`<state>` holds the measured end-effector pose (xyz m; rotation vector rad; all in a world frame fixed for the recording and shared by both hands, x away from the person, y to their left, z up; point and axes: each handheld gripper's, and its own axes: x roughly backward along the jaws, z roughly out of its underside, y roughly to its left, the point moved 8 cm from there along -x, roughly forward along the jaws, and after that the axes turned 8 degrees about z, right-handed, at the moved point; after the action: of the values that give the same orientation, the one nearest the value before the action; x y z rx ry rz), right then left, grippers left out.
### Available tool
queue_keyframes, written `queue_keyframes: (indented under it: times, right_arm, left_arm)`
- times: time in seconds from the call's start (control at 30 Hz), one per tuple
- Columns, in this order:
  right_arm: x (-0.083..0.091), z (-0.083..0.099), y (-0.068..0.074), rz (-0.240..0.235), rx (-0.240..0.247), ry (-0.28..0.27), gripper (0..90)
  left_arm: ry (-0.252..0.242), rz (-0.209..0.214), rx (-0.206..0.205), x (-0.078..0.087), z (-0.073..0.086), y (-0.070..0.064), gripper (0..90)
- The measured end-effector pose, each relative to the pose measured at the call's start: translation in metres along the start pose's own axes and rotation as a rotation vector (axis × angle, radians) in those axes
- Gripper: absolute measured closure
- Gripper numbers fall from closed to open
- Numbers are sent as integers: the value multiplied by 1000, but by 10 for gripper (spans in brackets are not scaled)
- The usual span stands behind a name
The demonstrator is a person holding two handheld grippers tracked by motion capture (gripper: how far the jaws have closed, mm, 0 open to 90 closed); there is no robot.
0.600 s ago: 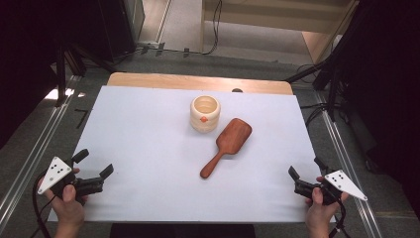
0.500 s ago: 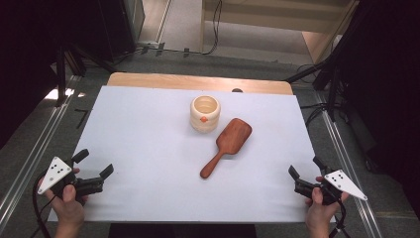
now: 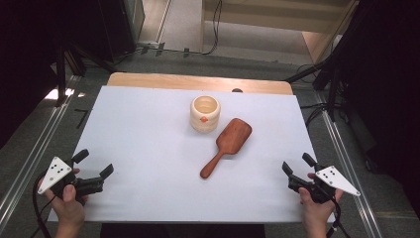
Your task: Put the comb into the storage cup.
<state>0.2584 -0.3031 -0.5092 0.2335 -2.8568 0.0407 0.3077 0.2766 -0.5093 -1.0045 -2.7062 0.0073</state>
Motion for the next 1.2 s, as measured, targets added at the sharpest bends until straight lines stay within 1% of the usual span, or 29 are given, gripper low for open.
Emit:
queue_keyframes:
  times: [0.03,0.13,0.17,0.2,0.27,0.4,0.5,0.57,0.63,0.77,0.83,0.87,0.93,0.97,1.0,1.13,1.2]
  right_arm:
    - [-1,-2,4,-1,16,8,228]
    - [0,-6,14,-41,32,9,254]
    - [0,-6,14,-41,32,9,254]
    - [-2,-9,19,-65,34,12,280]
    - [-3,-11,25,-91,28,18,318]
    - [-6,-18,33,-116,32,21,348]
    - [-5,-23,38,-145,32,20,376]
    - [-6,-25,41,-154,35,24,389]
    - [-6,-27,43,-164,37,26,403]
    - [-7,-30,46,-165,37,30,407]
    - [-8,-31,48,-175,35,37,423]
    - [-11,-31,50,-178,39,44,455]
    - [-13,-33,53,-194,43,47,477]
    - [-13,-33,53,-194,43,47,477]
    - [-15,-35,58,-204,50,49,493]
    - [-21,-38,69,-233,55,60,578]
    - [-23,-41,75,-245,69,59,626]
  left_arm:
    - [1,0,0,0,0,0,0]
    - [4,2,0,-1,0,0,0]
    - [4,1,0,0,0,0,0]
    - [5,1,-1,0,0,0,0]
    - [3,-3,1,0,0,0,0]
    - [0,-8,4,1,0,1,0]
    - [0,-6,3,1,0,1,0]
    - [-2,-2,1,1,0,0,0]
    - [-6,-1,7,1,0,1,0]
    - [-7,3,9,1,0,1,0]
    - [-7,5,8,1,0,1,0]
    - [-7,6,8,2,0,1,0]
    - [-8,7,9,2,0,1,0]
    - [-8,7,9,2,0,1,0]
    - [-7,6,8,1,0,1,0]
    - [-12,10,10,2,0,1,0]
    - [-11,9,12,2,0,1,0]
